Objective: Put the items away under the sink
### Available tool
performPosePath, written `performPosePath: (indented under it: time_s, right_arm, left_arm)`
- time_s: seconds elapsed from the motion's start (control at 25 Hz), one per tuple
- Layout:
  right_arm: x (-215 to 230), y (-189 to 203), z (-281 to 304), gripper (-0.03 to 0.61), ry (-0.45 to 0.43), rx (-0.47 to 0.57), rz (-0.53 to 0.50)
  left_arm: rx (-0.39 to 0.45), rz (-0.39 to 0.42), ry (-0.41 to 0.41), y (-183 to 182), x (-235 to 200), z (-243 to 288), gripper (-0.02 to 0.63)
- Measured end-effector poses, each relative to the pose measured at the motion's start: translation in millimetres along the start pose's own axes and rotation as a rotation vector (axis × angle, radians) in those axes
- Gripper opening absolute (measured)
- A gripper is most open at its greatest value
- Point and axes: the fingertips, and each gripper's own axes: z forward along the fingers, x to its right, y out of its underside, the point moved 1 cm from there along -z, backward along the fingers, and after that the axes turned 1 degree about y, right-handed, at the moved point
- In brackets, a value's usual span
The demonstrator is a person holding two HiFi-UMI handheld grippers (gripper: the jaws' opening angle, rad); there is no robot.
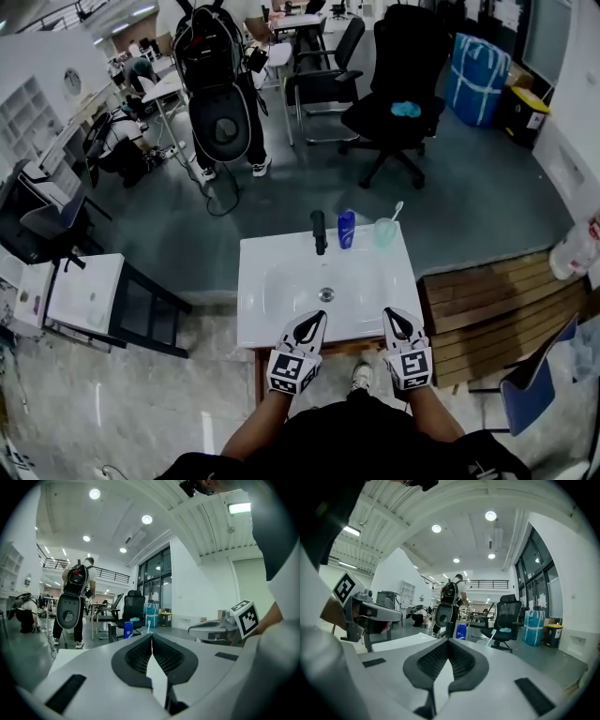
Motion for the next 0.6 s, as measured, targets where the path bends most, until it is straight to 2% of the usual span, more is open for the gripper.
performPosePath:
  time_s: [0.24, 0.6]
  right_arm:
    - [33, 4, 29, 0.018, 0.0, 0.005, 0.021]
    - [74, 16, 59, 0.018, -0.001, -0.014, 0.037]
  left_arm:
    - [-0.038, 0.002, -0.001, 3, -7, 39, 0.021]
    - [-0.045, -0.026, -0.018, -1, -16, 87, 0.021]
